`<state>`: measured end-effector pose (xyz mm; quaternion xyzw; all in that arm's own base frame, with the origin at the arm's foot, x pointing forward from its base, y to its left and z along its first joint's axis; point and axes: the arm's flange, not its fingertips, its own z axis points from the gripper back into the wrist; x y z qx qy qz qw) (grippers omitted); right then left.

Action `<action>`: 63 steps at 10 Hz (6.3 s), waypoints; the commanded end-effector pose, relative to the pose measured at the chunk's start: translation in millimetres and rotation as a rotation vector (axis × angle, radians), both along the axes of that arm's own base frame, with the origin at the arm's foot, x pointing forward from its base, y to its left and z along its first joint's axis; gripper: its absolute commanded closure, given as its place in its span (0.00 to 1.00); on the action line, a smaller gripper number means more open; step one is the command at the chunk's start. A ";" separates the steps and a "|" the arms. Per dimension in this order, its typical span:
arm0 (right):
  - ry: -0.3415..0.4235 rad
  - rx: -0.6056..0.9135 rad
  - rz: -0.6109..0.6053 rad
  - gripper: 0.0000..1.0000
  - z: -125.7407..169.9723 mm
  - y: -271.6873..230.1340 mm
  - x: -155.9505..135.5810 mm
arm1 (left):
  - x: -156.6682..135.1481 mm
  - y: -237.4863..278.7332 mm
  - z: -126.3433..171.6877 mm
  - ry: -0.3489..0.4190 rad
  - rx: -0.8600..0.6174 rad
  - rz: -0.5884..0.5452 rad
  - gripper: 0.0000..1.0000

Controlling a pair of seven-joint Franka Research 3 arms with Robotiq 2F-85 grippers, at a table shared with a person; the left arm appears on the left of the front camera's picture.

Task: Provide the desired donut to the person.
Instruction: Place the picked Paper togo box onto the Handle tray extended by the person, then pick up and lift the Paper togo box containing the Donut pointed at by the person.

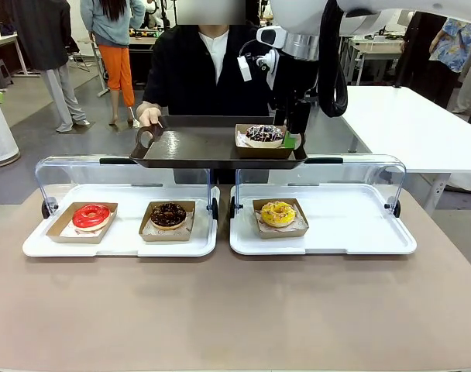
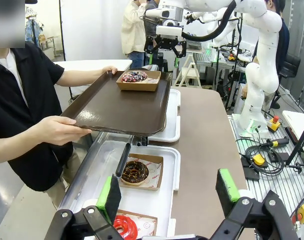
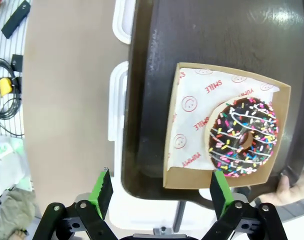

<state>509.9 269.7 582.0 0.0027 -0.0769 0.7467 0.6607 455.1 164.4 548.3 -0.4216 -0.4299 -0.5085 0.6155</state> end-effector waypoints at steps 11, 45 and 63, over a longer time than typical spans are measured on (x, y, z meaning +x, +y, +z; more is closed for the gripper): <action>0.060 0.021 -0.138 0.00 26.2 -172.6 -93.6 | -1.4 1.5 1.7 -0.003 -0.010 -0.004 0.00; 0.195 1.127 -0.065 0.00 -87.6 -454.4 -44.4 | -1.4 1.5 1.7 -0.003 -0.010 -0.004 0.00; 0.204 1.098 -0.086 0.00 -89.0 -456.8 -52.6 | -1.4 1.5 1.7 -0.003 -0.010 -0.004 0.00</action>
